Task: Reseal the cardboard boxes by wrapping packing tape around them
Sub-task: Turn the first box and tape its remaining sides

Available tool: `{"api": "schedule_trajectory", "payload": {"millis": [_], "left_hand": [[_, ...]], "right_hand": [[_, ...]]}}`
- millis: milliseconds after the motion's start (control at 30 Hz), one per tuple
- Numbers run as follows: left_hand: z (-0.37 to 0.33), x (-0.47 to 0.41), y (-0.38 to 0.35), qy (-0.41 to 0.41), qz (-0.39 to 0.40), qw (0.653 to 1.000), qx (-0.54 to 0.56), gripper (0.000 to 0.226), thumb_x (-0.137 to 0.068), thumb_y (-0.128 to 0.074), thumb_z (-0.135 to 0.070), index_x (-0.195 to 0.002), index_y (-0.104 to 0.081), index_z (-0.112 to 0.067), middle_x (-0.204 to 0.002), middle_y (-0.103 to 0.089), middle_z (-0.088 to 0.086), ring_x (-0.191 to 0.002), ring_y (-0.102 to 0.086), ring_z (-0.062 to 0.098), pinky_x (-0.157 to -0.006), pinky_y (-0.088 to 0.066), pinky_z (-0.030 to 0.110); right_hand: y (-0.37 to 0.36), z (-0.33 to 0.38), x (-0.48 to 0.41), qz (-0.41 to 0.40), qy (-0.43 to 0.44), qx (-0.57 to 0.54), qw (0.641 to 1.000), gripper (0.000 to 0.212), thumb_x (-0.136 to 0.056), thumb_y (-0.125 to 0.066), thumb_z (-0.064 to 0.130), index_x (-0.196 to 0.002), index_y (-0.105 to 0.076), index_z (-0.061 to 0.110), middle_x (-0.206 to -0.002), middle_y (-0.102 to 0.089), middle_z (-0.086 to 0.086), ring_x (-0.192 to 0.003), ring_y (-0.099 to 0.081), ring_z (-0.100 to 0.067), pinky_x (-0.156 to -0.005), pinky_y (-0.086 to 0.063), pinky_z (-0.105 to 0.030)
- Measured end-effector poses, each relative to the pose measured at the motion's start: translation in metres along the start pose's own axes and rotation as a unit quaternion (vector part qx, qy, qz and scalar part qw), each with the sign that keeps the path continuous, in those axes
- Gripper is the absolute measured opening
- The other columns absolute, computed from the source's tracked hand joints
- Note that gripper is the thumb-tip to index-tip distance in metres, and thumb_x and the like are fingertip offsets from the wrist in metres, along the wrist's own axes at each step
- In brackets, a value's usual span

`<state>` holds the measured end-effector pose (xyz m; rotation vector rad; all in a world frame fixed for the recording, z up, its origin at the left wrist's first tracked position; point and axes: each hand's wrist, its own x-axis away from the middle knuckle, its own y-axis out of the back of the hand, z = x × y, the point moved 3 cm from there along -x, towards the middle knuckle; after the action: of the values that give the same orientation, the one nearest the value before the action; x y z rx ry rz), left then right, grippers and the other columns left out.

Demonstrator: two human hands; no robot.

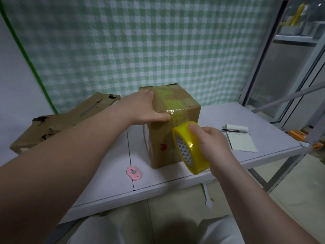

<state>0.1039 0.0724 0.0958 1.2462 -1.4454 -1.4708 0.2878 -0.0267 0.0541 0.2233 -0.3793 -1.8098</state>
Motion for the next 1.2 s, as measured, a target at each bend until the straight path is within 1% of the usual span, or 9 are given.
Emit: {"api": "schedule_trajectory", "payload": {"millis": [100,233,400,500,600,700,867,967,1200], "left_hand": [[-0.015,0.007,0.005,0.034,-0.004,0.996,-0.082,0.106,-0.058,-0.029,-0.094,-0.123,-0.052,-0.013,-0.121,-0.053,0.006,-0.111,-0.049,0.025,-0.078,-0.046,0.037],[-0.032,0.015,0.018,0.026,-0.062,0.989,-0.13,0.09,-0.069,-0.009,-0.088,-0.08,-0.059,-0.013,-0.078,-0.052,0.003,-0.086,-0.044,0.021,-0.063,-0.042,0.035],[-0.011,-0.009,0.022,0.064,-0.115,0.988,-0.084,0.059,-0.092,-0.03,-0.06,-0.113,-0.058,-0.011,-0.105,-0.052,0.006,-0.102,-0.049,0.024,-0.079,-0.048,0.041],[0.008,-0.024,0.009,0.066,-0.012,0.997,-0.043,0.074,-0.089,-0.027,-0.067,-0.137,-0.041,-0.013,-0.143,-0.037,0.009,-0.133,-0.032,0.027,-0.105,-0.035,0.05],[0.019,-0.03,0.003,0.073,0.065,0.995,-0.015,0.085,-0.085,-0.018,-0.075,-0.144,-0.029,-0.016,-0.154,-0.025,0.004,-0.145,-0.012,0.024,-0.114,-0.017,0.055],[0.017,-0.032,0.006,0.066,0.082,0.994,-0.039,0.082,-0.086,-0.016,-0.074,-0.144,-0.029,-0.018,-0.153,-0.027,0.005,-0.143,-0.019,0.025,-0.115,-0.009,0.056],[-0.007,-0.03,0.005,0.007,0.106,0.994,-0.033,0.081,-0.085,-0.017,-0.074,-0.146,-0.026,-0.021,-0.153,-0.029,0.003,-0.136,-0.033,0.025,-0.113,-0.021,0.053],[-0.038,-0.022,0.005,-0.058,0.098,0.993,-0.033,0.081,-0.086,-0.02,-0.072,-0.149,-0.022,-0.022,-0.157,-0.019,0.0,-0.142,-0.023,0.022,-0.114,-0.022,0.047],[-0.083,-0.014,-0.002,-0.121,0.143,0.98,-0.067,0.075,-0.08,-0.029,-0.079,-0.146,-0.006,-0.051,-0.159,0.007,-0.008,-0.146,0.008,0.022,-0.107,0.003,0.069]], "right_hand": [[0.013,-0.003,-0.018,-0.028,-0.002,0.031,0.999,0.046,-0.09,-0.056,0.043,-0.095,-0.064,-0.002,-0.089,-0.066,-0.017,-0.088,-0.063,-0.035,-0.086,-0.052,-0.05],[0.028,-0.004,-0.045,-0.057,0.0,0.092,0.994,0.044,-0.092,-0.049,0.042,-0.088,-0.065,0.001,-0.078,-0.059,-0.01,-0.078,-0.059,-0.031,-0.078,-0.052,-0.043],[0.03,-0.003,-0.07,-0.092,0.029,0.169,0.981,0.039,-0.093,-0.042,0.031,-0.06,-0.043,0.009,-0.062,-0.045,-0.005,-0.061,-0.042,-0.022,-0.052,-0.028,-0.031],[0.029,-0.002,-0.079,-0.097,0.036,0.193,0.976,0.039,-0.093,-0.04,0.029,-0.059,-0.044,0.011,-0.063,-0.046,-0.004,-0.06,-0.042,-0.019,-0.051,-0.025,-0.03],[0.026,0.0,-0.084,-0.101,0.058,0.213,0.97,0.04,-0.094,-0.039,0.029,-0.058,-0.043,0.012,-0.061,-0.045,-0.004,-0.066,-0.046,-0.024,-0.059,-0.031,-0.032],[0.023,0.001,-0.087,-0.107,0.071,0.222,0.966,0.04,-0.096,-0.037,0.027,-0.058,-0.038,0.015,-0.061,-0.041,-0.002,-0.072,-0.045,-0.027,-0.067,-0.032,-0.035],[0.019,-0.002,-0.09,-0.121,0.092,0.235,0.96,0.038,-0.096,-0.035,0.027,-0.06,-0.039,0.016,-0.063,-0.044,-0.002,-0.075,-0.05,-0.028,-0.068,-0.037,-0.035],[0.019,-0.001,-0.091,-0.125,0.097,0.251,0.955,0.038,-0.096,-0.035,0.027,-0.06,-0.041,0.015,-0.064,-0.045,-0.002,-0.075,-0.051,-0.028,-0.065,-0.036,-0.034],[0.027,-0.005,-0.09,-0.128,0.079,0.273,0.95,0.036,-0.095,-0.039,0.04,-0.075,-0.055,0.014,-0.074,-0.055,-0.002,-0.084,-0.054,-0.027,-0.067,-0.037,-0.033]]}}
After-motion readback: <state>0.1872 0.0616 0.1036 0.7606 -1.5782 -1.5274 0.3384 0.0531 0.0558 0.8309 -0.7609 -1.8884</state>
